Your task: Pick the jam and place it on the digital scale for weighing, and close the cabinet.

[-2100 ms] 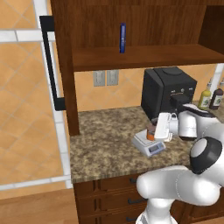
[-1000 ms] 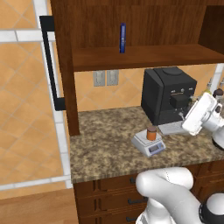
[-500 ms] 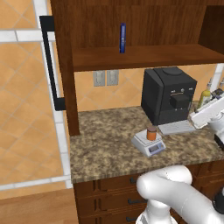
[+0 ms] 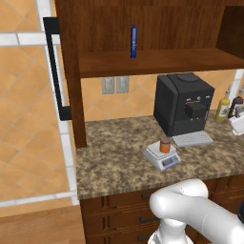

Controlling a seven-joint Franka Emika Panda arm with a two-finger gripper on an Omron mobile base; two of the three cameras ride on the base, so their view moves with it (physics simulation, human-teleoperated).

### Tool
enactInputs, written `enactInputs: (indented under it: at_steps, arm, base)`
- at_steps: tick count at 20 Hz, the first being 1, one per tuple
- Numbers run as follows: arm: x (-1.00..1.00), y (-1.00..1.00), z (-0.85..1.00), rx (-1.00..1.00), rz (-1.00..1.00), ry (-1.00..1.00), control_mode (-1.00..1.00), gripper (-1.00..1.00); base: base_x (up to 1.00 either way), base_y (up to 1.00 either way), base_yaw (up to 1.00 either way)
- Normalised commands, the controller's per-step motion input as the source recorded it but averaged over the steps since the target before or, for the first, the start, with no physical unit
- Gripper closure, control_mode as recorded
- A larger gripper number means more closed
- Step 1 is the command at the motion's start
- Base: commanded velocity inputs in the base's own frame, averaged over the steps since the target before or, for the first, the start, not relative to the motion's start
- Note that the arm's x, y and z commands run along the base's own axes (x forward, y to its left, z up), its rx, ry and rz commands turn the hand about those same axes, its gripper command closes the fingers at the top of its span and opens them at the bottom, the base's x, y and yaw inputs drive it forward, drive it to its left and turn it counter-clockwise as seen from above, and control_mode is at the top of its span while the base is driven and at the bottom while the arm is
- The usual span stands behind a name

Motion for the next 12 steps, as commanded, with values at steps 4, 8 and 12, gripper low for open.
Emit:
enactInputs:
  at_steps: [4,8,12]
  arm:
    - [-0.26,-0.65,0.00,0.02,-0.10,0.00,-1.00,-1.00]
    - [-0.02,-0.67,0.00,0.05,-0.11,-0.03,-1.00,-1.00]
    - [0.00,-0.64,0.00,0.09,-0.10,0.03,-1.00,-1.00]
  base:
    - [0.00,0.00,0.00]
    - [0.00,0.00,0.00]
    - [0.00,0.00,0.00]
